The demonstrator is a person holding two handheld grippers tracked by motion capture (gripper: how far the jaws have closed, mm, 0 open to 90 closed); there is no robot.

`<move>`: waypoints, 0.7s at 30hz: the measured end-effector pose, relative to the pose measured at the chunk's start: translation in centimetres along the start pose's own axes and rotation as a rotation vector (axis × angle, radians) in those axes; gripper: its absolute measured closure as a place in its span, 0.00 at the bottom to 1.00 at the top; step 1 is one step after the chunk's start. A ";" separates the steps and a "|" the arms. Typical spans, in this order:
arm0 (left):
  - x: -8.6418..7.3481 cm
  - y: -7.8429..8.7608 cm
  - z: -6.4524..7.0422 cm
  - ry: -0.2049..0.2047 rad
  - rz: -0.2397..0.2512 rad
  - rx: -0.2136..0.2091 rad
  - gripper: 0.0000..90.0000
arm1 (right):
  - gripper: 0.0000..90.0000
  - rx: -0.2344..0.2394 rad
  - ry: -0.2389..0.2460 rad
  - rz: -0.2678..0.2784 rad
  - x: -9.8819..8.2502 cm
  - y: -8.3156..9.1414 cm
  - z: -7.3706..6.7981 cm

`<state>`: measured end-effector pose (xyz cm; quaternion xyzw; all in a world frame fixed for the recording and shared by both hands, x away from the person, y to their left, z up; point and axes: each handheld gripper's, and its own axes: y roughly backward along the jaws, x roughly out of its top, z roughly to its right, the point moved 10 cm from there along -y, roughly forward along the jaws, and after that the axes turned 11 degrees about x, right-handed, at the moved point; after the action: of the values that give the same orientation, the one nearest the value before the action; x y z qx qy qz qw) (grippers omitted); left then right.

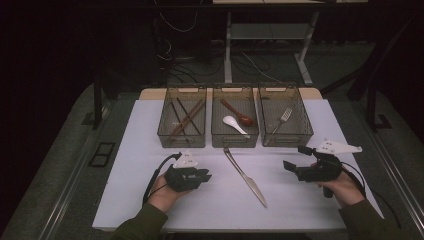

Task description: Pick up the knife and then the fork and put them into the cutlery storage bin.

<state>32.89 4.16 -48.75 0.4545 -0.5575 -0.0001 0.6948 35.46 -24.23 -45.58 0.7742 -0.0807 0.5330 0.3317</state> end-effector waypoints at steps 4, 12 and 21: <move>0.9 -0.9 -0.1 -0.002 -0.007 -0.008 0.98 | 0.17 0.025 0.004 0.001 -1.1 0.1 -1.1; 2.9 -3.2 0.1 -0.030 -0.014 -0.028 0.98 | 0.17 0.028 0.007 -0.034 -3.8 0.0 -2.2; 5.0 -7.2 0.3 -0.058 -0.030 -0.028 0.98 | 0.17 0.038 0.005 -0.053 -4.4 -0.3 -2.5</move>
<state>38.19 -2.79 -49.38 0.4530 -0.5702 -0.0313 0.6845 31.88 -23.49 -49.05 0.7811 -0.0490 0.5272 0.3310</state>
